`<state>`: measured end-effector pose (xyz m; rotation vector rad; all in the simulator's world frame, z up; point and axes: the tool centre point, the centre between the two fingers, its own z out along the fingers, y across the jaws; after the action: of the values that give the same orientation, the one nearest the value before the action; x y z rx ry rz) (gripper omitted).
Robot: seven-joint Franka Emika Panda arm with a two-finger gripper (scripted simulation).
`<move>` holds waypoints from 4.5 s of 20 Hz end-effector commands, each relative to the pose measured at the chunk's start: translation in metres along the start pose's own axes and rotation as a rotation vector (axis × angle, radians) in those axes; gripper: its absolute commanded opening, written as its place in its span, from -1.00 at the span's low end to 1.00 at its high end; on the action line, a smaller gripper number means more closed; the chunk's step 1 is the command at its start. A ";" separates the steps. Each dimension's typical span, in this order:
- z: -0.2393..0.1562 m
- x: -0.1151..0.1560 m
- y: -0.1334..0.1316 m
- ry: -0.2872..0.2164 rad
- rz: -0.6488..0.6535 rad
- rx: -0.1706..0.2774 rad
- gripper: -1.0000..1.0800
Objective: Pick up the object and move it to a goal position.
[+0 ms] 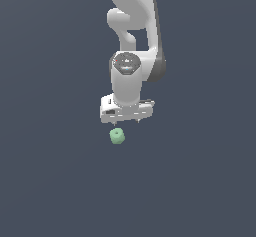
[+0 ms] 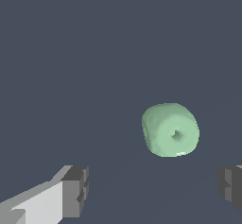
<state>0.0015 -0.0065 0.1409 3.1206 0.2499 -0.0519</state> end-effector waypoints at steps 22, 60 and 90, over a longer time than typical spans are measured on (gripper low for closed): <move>0.053 0.010 0.046 0.033 -0.191 0.005 0.92; 0.064 0.026 0.061 0.034 -0.195 0.005 -1.00; -0.126 0.105 0.139 0.034 -0.195 0.005 -1.00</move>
<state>0.1282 -0.1235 0.2586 3.0922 0.5539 0.0005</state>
